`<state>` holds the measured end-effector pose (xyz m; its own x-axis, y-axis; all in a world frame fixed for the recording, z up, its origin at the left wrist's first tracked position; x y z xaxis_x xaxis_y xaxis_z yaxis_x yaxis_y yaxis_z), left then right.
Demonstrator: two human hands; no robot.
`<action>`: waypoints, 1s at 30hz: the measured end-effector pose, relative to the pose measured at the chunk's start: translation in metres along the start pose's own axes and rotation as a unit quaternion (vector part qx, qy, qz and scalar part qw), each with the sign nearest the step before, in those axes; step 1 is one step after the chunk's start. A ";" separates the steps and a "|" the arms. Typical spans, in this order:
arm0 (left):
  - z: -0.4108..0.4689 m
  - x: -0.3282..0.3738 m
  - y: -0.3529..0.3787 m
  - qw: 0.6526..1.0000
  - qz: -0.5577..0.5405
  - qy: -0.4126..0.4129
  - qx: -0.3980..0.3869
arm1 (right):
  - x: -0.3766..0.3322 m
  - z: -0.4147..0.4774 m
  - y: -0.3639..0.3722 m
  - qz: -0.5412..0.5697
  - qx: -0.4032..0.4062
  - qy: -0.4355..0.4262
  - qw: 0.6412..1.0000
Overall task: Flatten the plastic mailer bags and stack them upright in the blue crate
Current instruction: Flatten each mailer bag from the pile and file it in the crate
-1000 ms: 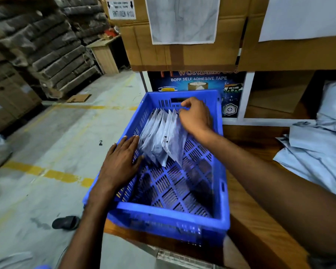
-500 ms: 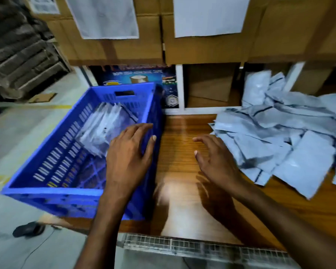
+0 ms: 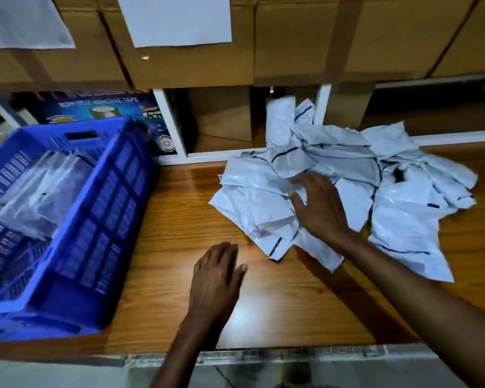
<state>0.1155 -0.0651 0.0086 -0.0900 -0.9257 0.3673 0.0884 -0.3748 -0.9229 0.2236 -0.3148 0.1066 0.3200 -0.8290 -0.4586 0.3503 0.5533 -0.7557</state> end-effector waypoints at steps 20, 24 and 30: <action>0.009 -0.004 0.018 0.998 0.036 -0.044 0.003 | 0.121 0.155 0.022 -0.118 -0.007 0.267 0.956; 0.007 -0.001 0.014 0.999 0.024 -0.037 0.010 | 0.072 0.120 -0.013 -0.061 0.169 0.158 0.971; -0.005 -0.021 -0.011 0.894 -0.419 -0.131 0.093 | -0.063 -0.016 0.010 0.143 0.049 -0.024 0.988</action>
<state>0.1120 -0.0416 0.0102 0.0308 -0.2866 0.9576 0.2648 -0.9214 -0.2843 0.1923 -0.2580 0.1205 0.4592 -0.6339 -0.6224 0.3217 0.7717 -0.5486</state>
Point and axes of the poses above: each hand's wrist, its own z-axis towards the middle knuckle, its own y-axis out of the palm, x = y × z, the point moved 7 cm from there along z, towards the middle knuckle, and after that the axes turned 3 degrees about -y, right-handed, at the moved point
